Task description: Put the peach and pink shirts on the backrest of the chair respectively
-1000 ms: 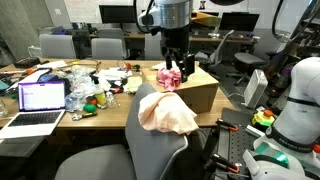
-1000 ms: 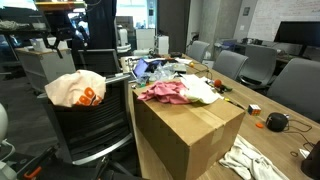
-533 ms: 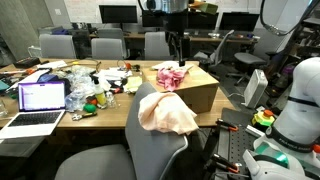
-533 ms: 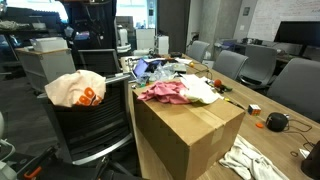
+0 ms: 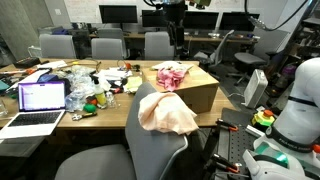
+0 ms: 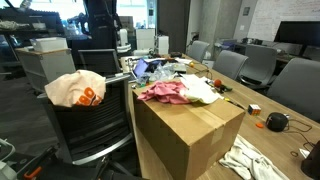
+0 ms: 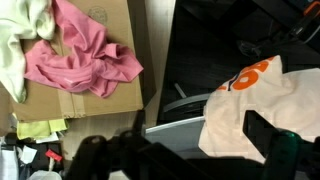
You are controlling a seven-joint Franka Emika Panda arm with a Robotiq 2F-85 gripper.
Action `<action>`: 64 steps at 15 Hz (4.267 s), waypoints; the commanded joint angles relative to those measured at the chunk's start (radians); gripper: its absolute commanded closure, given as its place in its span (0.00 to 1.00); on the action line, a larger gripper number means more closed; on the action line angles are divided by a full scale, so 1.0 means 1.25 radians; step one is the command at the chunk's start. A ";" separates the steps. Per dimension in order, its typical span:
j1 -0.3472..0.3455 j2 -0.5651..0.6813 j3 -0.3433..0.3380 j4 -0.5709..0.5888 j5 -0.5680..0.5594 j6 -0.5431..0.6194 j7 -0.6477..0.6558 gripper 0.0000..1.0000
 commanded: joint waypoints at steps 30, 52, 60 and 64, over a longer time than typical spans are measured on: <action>-0.177 0.340 -0.086 0.345 0.355 0.036 0.131 0.00; -0.229 0.492 -0.122 0.295 0.370 0.070 0.458 0.00; -0.226 0.508 -0.159 0.255 0.344 0.106 0.609 0.00; -0.224 0.514 -0.178 0.236 0.336 0.140 0.692 0.00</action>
